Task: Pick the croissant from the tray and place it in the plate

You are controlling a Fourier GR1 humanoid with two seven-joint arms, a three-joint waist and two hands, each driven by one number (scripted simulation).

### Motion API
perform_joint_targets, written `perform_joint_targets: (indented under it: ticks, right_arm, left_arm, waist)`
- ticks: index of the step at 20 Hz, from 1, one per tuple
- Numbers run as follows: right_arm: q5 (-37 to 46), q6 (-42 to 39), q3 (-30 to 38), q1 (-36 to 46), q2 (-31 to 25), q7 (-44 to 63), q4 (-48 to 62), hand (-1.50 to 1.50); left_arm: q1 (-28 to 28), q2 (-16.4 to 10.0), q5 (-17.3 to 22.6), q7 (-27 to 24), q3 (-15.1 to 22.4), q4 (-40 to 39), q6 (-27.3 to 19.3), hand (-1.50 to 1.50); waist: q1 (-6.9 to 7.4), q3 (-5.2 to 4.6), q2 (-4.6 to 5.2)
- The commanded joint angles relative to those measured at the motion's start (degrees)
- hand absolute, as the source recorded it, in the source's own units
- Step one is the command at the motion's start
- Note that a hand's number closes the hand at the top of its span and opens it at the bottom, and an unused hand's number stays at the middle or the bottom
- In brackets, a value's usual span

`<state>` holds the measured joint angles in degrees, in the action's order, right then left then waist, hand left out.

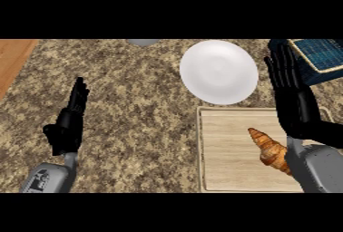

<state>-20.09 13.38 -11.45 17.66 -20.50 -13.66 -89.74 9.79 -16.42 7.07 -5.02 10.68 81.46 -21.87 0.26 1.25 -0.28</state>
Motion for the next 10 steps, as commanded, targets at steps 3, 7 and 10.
perform_joint_targets:
  ticks: [3,7,10]
  right_arm:
    - [1.8,-0.6,-8.4,0.5,2.5,10.9,-6.2,-1.5]
    - [18.7,-8.3,-14.6,7.7,-13.9,8.5,-8.1,-1.5]
    - [29.2,-4.7,-23.5,0.1,-14.4,10.3,-6.9,1.5]
  left_arm:
    - [0.9,-3.0,-1.8,2.5,0.2,0.6,2.9,0.0]
    - [1.7,-4.0,-1.6,4.6,1.5,-1.2,5.0,0.0]
    - [3.3,-5.0,0.1,7.0,1.1,-0.6,7.7,0.0]
  waist:
    - [-0.23,-1.3,0.06]
    - [0.18,-3.81,-2.58]
    - [-1.71,-1.44,-0.33]
